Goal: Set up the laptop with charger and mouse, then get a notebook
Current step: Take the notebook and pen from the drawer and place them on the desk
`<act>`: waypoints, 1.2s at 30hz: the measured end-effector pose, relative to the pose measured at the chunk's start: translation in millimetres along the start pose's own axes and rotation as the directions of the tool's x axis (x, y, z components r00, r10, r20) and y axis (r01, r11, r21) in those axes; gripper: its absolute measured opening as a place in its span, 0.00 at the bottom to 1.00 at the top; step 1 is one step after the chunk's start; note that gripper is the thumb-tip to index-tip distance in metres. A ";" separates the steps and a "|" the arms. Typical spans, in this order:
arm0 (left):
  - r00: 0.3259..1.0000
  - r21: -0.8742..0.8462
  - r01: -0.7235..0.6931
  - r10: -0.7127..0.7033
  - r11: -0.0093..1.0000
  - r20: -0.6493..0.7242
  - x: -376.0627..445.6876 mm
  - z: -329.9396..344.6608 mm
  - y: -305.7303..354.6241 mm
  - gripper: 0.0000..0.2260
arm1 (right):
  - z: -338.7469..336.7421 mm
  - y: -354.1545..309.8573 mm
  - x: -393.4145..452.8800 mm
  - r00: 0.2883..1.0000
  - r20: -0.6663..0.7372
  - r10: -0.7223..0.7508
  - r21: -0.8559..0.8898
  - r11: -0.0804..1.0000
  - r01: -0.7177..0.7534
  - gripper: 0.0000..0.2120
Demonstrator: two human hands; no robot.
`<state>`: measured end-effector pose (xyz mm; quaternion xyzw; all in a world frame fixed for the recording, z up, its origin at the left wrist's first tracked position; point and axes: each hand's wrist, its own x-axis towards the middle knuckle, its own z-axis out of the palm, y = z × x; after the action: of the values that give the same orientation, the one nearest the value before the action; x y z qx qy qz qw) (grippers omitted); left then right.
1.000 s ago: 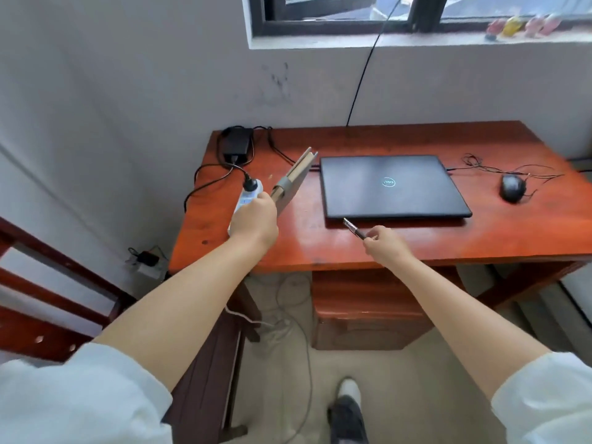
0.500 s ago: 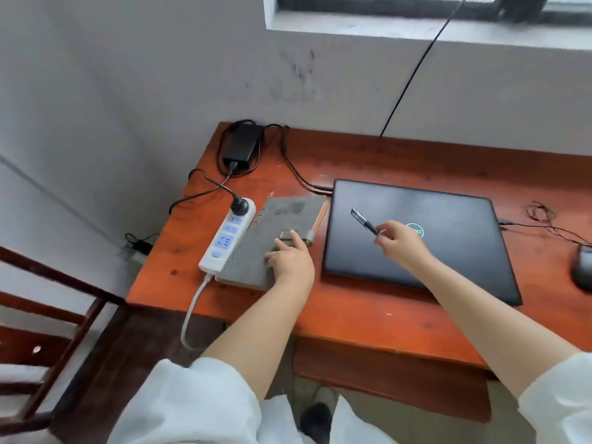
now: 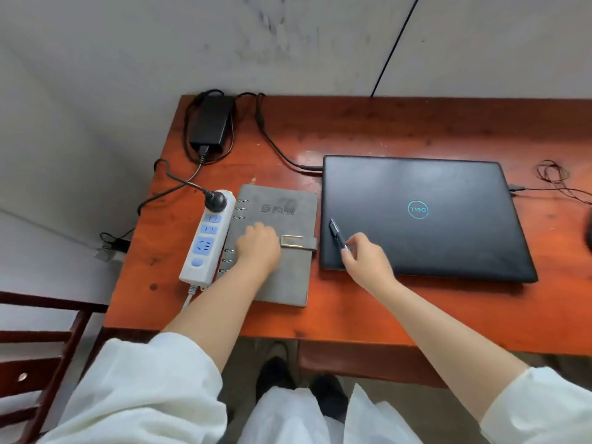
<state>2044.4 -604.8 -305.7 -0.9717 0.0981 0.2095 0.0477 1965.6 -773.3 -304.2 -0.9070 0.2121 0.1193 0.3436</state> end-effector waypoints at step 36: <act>0.976 -0.374 0.156 -0.085 0.914 0.201 -13.5 31.7 -71.8 0.33 | 70.6 -63.4 11.0 0.995 -0.068 -0.068 -0.357 0.933 0.039 0.09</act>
<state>2034.9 -528.2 -325.1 -0.9431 -0.0102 0.3084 -0.1237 1999.9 -686.3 -323.7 -0.9637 0.1756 0.1100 0.1683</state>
